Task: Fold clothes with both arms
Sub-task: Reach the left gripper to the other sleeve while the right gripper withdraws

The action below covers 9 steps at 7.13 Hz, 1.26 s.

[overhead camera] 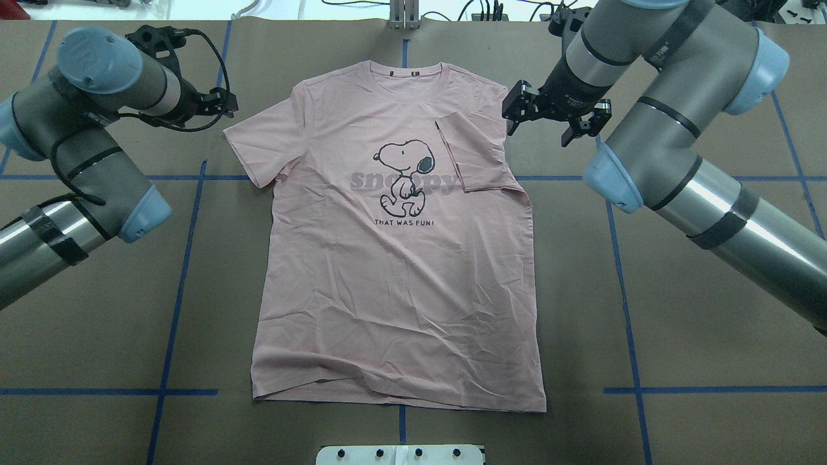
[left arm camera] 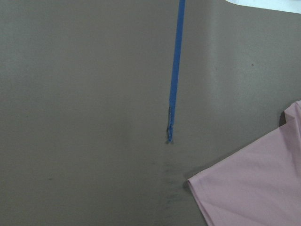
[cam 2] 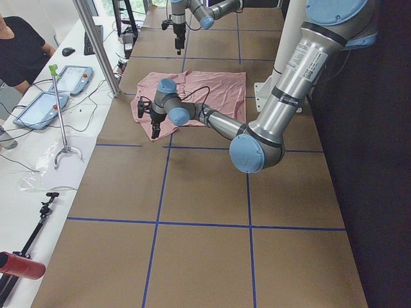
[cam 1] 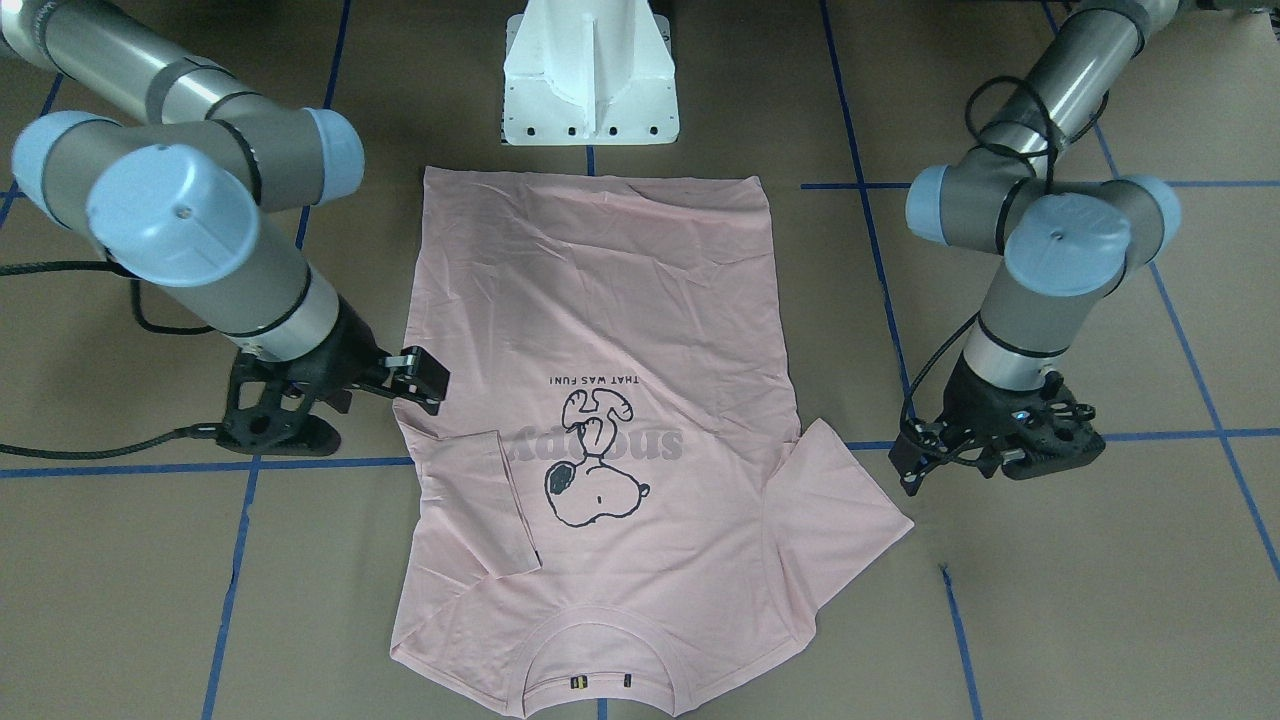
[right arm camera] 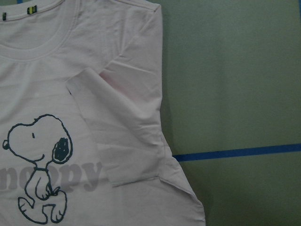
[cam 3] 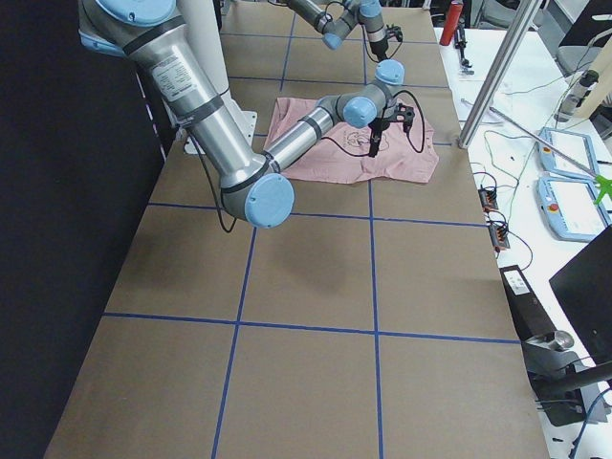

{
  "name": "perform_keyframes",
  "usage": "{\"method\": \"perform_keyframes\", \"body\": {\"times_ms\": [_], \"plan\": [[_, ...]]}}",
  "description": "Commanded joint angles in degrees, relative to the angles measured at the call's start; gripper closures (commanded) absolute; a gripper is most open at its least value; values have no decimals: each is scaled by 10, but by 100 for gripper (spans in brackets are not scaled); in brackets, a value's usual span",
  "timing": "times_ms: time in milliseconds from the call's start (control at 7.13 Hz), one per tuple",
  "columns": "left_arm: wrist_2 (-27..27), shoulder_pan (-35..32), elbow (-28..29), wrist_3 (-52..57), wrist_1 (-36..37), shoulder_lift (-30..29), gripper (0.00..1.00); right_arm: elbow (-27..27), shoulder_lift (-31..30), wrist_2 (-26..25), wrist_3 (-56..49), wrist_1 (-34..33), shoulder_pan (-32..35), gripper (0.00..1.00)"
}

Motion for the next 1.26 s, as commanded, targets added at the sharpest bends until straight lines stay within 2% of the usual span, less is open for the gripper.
{"method": "perform_keyframes", "body": {"times_ms": [0,280,561,701,981,1121], "plan": [[44,23,87,-3,-53,-36,4,17,-27,5,-1,-1,8,0],[51,29,107,-2,-77,-38,7,15,-32,0,-3,0,8,0],[49,33,108,-1,-77,-38,18,16,-31,-1,-2,0,8,0],[49,36,108,-1,-77,-38,33,16,-30,-1,-2,0,8,0],[48,36,107,14,-77,-38,83,17,-30,-1,-1,0,8,0],[46,36,104,27,-77,-38,100,17,-30,-1,-1,0,8,0]]}}
